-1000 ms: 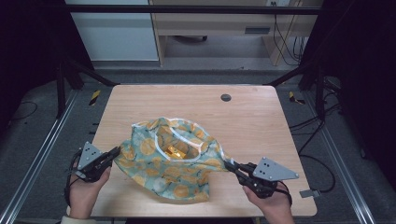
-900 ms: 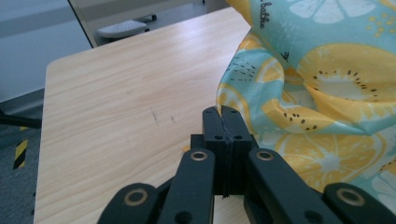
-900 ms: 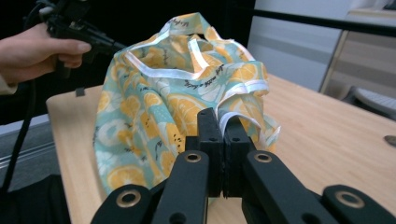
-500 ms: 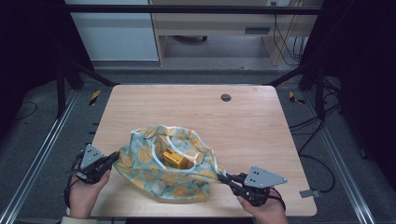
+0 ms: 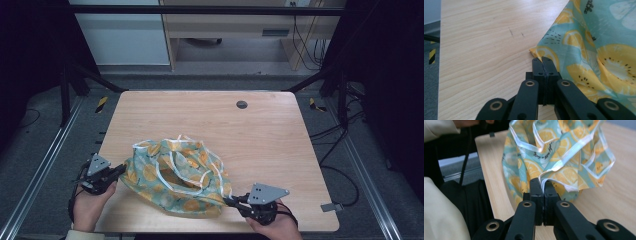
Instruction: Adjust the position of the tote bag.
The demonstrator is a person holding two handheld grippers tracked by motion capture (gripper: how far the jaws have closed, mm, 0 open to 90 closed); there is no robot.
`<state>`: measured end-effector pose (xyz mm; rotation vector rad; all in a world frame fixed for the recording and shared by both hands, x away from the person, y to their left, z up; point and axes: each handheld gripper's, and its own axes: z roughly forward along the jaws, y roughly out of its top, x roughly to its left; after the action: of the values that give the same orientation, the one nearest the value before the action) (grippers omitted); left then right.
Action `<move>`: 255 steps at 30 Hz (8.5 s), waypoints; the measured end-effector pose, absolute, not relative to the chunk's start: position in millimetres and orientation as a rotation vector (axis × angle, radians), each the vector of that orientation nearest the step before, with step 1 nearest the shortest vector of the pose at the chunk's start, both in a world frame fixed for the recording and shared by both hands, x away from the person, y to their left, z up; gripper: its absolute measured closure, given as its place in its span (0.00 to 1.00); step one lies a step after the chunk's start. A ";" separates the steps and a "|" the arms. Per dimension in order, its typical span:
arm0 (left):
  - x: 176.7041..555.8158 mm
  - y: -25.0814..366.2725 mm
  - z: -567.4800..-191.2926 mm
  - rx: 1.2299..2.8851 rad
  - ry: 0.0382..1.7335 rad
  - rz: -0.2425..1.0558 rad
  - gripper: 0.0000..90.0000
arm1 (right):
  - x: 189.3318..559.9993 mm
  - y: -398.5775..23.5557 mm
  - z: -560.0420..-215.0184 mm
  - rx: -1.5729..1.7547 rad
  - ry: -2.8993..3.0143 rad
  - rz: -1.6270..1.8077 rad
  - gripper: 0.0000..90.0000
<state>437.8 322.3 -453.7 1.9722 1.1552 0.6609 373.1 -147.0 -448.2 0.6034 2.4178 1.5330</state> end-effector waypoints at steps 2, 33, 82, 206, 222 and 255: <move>439.4 321.9 -455.3 1.987 1.157 0.654 1.00 | 374.9 -146.9 -450.6 0.612 2.431 1.513 0.99; 461.2 301.8 -477.9 2.206 1.136 0.652 1.00 | 405.5 -146.4 -475.9 0.796 2.522 1.272 0.99; 428.9 282.7 -448.7 1.995 0.958 0.637 0.36 | 411.4 -163.7 -431.4 0.975 2.244 1.405 0.25; 390.8 247.7 -432.5 2.036 0.833 0.566 0.96 | 415.0 -56.6 -400.6 0.622 2.384 1.415 0.52; 382.6 239.0 -448.4 2.140 0.804 0.550 0.95 | 458.3 -85.5 -414.4 0.777 2.316 1.301 0.51; 386.2 237.8 -459.6 2.299 0.795 0.598 0.95 | 563.1 -59.0 -402.5 0.892 2.351 1.133 1.00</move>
<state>386.2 237.8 -459.6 2.2988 0.7947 0.5984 563.1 -59.0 -402.5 0.8919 2.3506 1.1326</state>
